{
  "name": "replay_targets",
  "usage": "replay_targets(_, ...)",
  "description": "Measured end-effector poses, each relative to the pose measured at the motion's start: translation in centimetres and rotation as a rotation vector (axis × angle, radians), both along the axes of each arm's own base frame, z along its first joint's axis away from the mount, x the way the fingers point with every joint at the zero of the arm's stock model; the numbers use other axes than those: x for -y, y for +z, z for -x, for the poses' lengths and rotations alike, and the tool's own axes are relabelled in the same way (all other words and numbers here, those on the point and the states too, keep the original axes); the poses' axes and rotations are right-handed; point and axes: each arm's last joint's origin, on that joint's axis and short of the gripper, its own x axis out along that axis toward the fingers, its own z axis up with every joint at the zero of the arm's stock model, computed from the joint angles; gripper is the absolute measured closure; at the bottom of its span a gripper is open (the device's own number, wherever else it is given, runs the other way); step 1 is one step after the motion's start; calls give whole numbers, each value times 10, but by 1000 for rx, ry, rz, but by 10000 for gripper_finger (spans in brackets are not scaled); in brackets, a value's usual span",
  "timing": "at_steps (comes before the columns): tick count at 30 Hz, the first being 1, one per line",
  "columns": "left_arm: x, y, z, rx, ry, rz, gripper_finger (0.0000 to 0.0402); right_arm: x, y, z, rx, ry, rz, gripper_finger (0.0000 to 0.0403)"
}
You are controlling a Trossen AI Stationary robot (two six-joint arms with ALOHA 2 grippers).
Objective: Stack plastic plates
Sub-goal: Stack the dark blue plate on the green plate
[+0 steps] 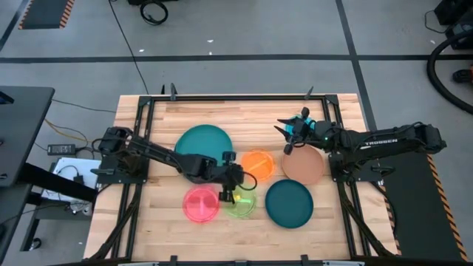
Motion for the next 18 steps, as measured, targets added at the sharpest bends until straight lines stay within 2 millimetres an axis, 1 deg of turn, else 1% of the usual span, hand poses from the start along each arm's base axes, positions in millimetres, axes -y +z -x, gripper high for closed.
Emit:
replay_targets(4, -10, 2, -6, 32, -48, 12, 253, -2, -1, 0, -3, -6, -11, 270)
replay_targets(9, -21, -2, -19, 94, -104, 71, 253, -4, -2, 0, -10, -5, -29, 270)
replay_targets(11, -26, -5, -20, 80, -116, 117, 253, -4, -4, 1, -29, -5, -32, 270)
replay_targets(13, -30, -9, -26, 74, -113, 152, 253, -5, -4, 4, -40, -11, -42, 270)
replay_targets(15, -32, -15, -26, 22, -107, 152, 253, -7, -3, 6, -38, -21, -51, 270)
replay_targets(18, -31, -15, -35, 7, -115, 143, 253, -9, -2, 11, -32, -36, -75, 270)
